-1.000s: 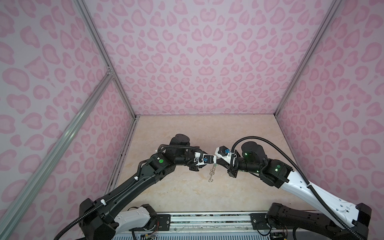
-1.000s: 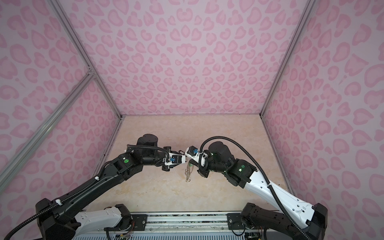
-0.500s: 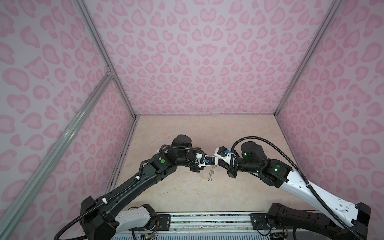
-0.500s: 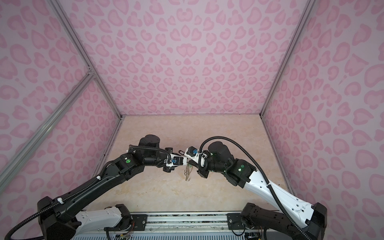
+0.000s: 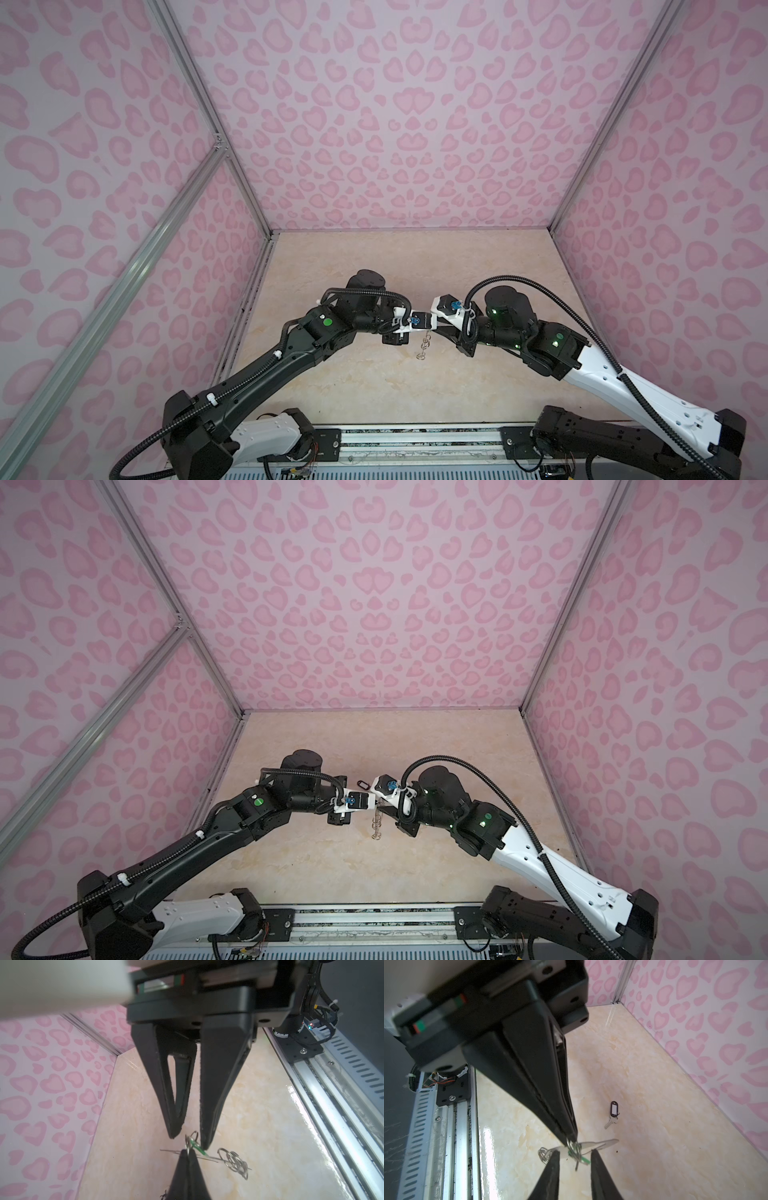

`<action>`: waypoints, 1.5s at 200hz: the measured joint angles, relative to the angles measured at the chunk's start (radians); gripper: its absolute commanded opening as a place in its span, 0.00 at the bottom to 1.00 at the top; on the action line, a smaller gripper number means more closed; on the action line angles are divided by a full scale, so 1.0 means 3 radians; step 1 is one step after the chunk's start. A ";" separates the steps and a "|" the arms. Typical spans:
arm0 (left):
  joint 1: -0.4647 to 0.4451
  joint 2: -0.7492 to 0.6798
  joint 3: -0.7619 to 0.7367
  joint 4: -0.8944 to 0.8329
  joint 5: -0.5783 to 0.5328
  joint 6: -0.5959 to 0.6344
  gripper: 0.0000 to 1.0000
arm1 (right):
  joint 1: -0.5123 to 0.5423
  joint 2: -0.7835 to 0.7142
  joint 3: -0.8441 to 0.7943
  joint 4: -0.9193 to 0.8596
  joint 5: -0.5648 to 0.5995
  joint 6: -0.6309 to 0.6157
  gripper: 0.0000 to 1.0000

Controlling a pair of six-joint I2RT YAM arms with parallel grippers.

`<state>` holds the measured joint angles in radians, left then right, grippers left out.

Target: Put the keys on the keyring

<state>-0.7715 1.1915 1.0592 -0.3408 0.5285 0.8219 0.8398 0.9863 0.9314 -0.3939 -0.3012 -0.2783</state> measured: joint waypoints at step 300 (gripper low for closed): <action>0.0229 -0.0289 -0.0847 0.2080 0.0662 -0.1858 0.03 | -0.0182 -0.0380 -0.0584 0.1372 -0.0248 0.0047 0.16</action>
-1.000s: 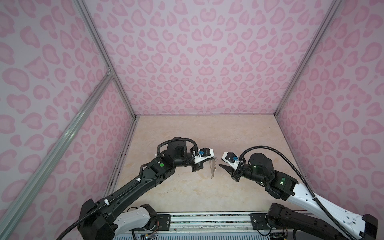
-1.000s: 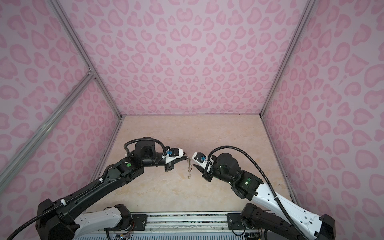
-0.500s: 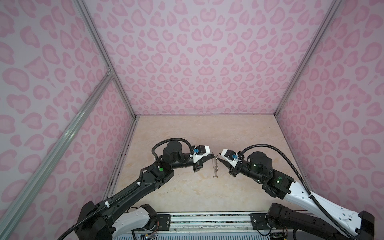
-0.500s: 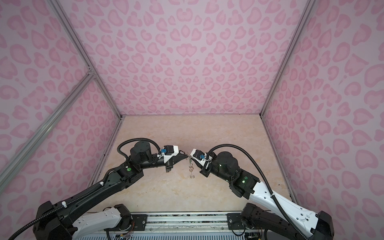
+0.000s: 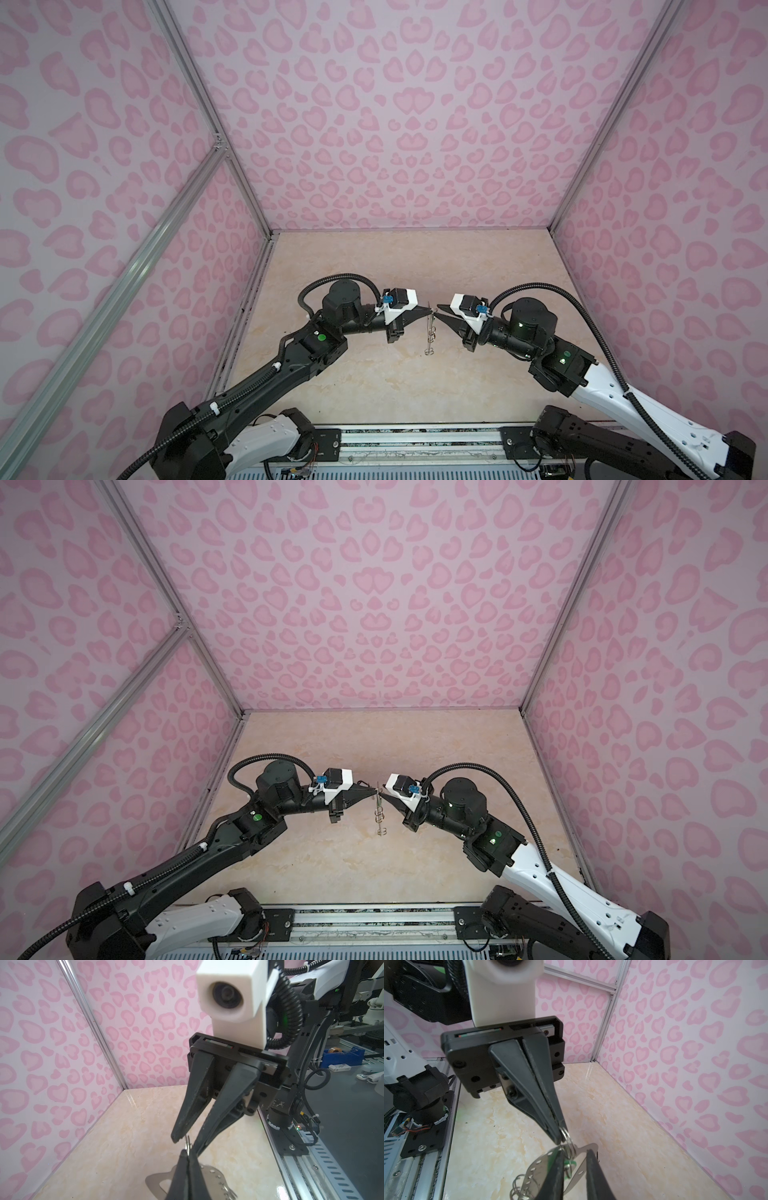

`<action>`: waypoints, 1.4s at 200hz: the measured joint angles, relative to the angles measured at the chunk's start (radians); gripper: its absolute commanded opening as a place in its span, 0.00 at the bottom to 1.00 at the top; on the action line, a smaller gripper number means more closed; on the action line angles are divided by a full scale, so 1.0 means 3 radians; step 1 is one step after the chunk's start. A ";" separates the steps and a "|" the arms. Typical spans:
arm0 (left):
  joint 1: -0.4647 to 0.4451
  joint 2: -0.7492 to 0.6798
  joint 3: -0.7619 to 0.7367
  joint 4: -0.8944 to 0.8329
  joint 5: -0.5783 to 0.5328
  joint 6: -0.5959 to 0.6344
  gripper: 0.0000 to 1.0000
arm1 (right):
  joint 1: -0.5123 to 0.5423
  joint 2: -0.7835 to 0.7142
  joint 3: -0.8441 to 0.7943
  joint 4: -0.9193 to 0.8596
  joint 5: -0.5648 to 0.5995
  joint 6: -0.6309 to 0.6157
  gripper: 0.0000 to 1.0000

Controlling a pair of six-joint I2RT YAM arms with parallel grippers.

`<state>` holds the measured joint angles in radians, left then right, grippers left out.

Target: Put the keys on the keyring

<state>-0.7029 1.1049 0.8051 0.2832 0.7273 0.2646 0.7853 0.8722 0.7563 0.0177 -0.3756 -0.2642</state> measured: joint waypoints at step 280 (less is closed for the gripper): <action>-0.0628 0.0027 0.0880 -0.1979 -0.1347 0.1906 0.29 | -0.0109 0.0182 0.0563 -0.1334 -0.0434 -0.0006 0.00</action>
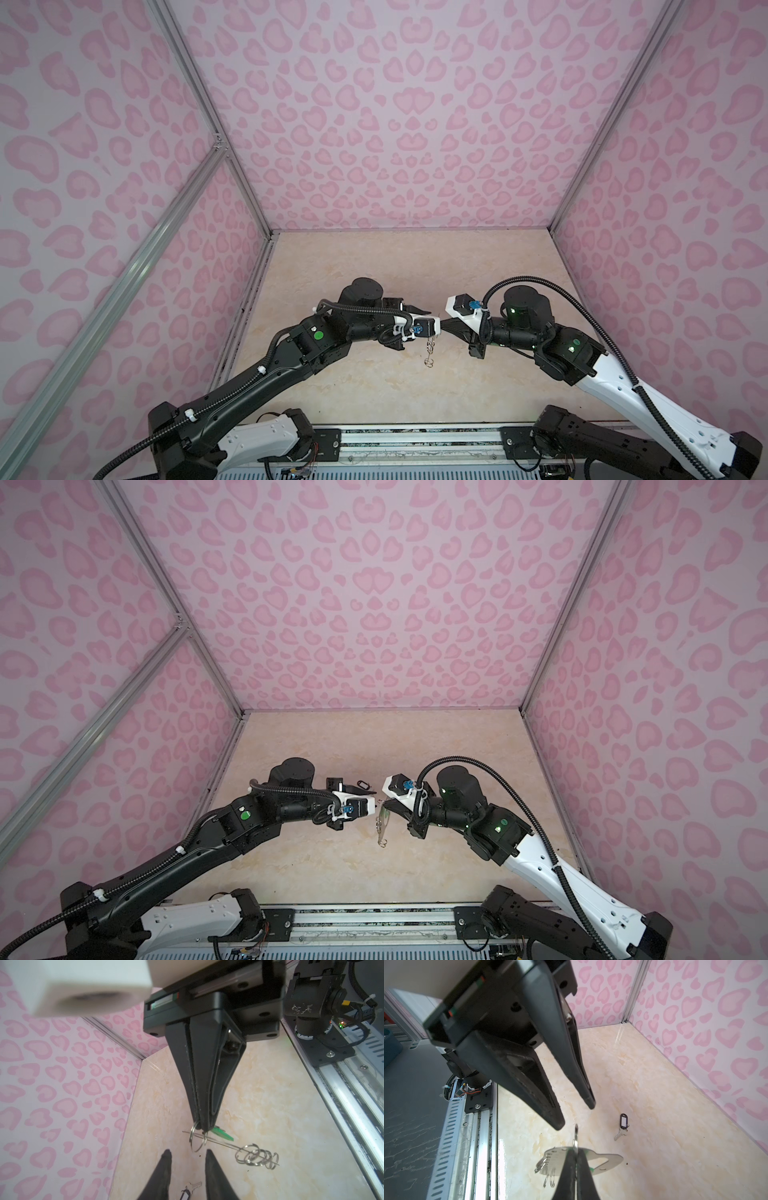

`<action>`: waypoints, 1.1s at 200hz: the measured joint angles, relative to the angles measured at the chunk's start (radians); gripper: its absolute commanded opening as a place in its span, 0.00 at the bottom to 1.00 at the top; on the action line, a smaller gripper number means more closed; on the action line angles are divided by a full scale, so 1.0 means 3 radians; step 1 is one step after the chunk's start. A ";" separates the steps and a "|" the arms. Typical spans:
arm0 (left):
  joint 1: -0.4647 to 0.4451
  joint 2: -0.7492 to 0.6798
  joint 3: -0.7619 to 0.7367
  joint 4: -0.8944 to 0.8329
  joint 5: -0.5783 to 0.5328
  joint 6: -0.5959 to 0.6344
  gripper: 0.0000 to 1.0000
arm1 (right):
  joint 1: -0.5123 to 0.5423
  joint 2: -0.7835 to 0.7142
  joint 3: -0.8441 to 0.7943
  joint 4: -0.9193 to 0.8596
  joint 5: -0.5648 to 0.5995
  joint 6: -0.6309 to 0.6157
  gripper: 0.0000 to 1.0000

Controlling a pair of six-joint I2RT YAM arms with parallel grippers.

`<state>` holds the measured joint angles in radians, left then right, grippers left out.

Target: Put the keys on the keyring

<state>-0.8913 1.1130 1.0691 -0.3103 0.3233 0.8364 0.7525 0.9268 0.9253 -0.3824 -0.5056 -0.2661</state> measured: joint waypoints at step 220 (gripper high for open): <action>-0.0094 0.0137 0.0058 -0.0245 -0.0029 -0.0183 0.03 | 0.0125 -0.0225 -0.0107 -0.0022 0.0240 -0.0146 0.29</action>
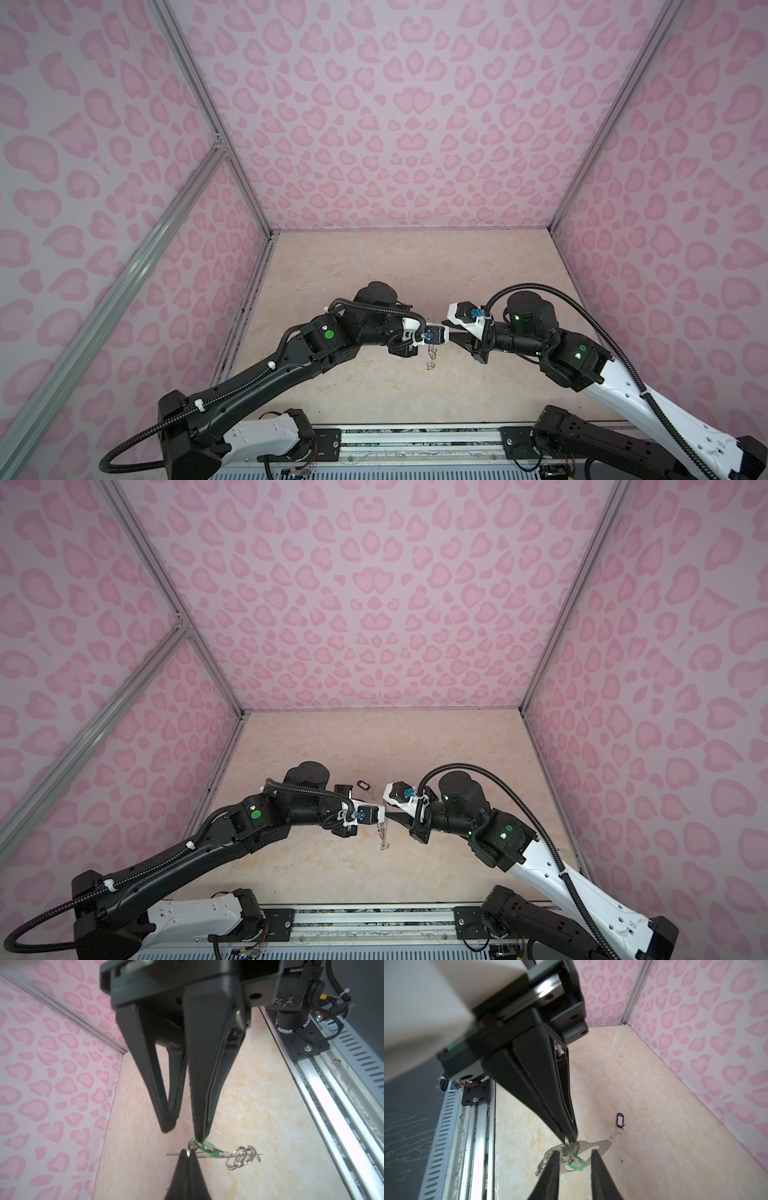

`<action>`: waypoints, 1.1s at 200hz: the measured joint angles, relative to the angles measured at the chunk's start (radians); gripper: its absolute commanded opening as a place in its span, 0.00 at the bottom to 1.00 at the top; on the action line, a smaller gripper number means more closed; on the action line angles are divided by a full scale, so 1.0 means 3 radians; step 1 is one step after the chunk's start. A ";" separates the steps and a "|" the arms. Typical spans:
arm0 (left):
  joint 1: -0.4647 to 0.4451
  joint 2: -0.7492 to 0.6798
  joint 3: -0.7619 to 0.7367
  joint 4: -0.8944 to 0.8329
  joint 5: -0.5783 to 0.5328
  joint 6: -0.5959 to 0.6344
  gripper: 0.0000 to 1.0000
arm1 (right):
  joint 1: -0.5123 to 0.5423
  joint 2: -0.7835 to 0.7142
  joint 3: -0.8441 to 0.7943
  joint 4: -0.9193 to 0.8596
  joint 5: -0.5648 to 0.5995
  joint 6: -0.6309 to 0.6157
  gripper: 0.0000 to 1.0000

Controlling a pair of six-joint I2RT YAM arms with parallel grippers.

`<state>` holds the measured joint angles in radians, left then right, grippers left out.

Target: Put the keys on the keyring

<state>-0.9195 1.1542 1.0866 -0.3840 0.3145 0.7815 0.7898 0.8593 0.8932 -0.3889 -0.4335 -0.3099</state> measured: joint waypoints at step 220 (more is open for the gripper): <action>0.0599 -0.0153 -0.0755 0.1962 0.1138 -0.1703 0.03 | 0.0092 0.0011 -0.0272 0.1048 0.0381 0.0184 0.22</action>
<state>-0.7399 1.1084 0.8600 0.2047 0.6559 0.2707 0.8173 0.8627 0.8116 -0.0746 -0.3191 -0.2546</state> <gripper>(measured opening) 0.050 0.233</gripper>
